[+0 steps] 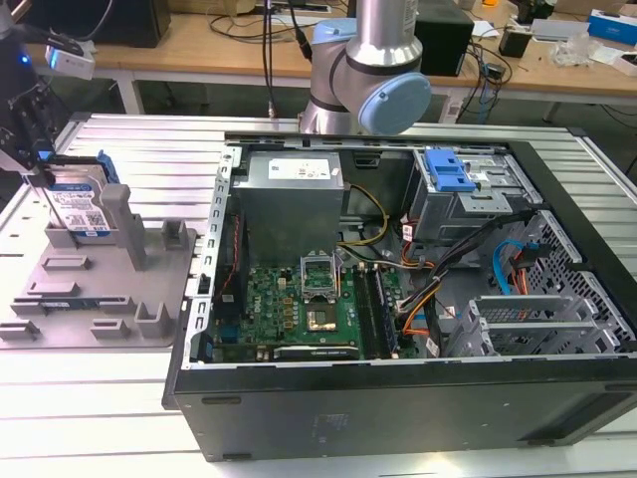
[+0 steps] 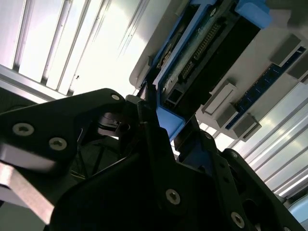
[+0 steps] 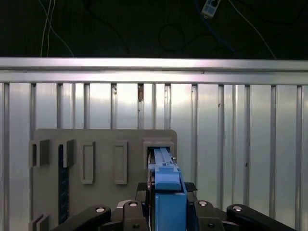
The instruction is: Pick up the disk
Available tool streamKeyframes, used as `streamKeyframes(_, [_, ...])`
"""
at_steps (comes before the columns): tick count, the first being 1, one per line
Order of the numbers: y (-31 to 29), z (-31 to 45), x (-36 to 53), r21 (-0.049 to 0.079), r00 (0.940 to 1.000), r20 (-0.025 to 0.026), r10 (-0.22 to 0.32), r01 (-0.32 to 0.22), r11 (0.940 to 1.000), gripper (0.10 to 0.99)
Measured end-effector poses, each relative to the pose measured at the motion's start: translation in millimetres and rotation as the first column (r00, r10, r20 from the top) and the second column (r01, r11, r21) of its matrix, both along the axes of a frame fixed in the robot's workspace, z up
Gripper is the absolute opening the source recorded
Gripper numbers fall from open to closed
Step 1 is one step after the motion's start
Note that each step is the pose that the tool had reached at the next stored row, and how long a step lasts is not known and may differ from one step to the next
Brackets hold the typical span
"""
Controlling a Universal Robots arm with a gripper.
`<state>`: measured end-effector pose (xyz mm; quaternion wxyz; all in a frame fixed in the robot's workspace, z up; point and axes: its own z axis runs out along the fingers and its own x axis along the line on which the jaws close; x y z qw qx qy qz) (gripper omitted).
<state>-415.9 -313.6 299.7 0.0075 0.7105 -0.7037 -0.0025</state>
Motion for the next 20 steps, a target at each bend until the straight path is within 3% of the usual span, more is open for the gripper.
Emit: streamKeyframes(20, [-0.1,-0.3,0.0,0.000,1.0000,0.0004,0.000,0.000,1.0000,0.365])
